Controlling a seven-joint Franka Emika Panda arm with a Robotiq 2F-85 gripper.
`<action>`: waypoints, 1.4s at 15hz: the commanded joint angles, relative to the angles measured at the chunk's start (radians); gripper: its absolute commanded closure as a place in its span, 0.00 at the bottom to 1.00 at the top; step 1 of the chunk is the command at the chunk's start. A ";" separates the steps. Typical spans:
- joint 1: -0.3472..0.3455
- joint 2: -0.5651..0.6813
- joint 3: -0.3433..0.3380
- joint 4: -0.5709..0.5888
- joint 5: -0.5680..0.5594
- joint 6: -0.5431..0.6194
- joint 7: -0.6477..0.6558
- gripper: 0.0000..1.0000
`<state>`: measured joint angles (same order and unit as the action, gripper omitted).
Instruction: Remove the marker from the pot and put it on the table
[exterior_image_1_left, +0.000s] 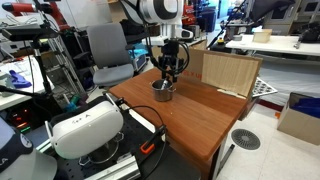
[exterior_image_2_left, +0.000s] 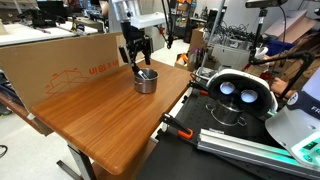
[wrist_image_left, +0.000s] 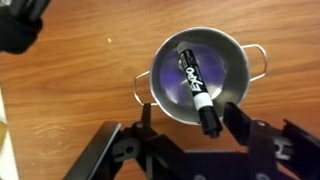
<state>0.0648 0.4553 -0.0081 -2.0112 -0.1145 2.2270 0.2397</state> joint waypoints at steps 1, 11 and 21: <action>0.015 0.016 -0.016 0.023 -0.010 -0.006 0.017 0.53; 0.011 0.006 -0.016 0.020 -0.005 -0.007 0.006 0.95; 0.018 -0.098 0.012 -0.051 0.002 0.003 -0.023 0.95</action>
<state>0.0737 0.4102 0.0004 -2.0150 -0.1145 2.2271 0.2368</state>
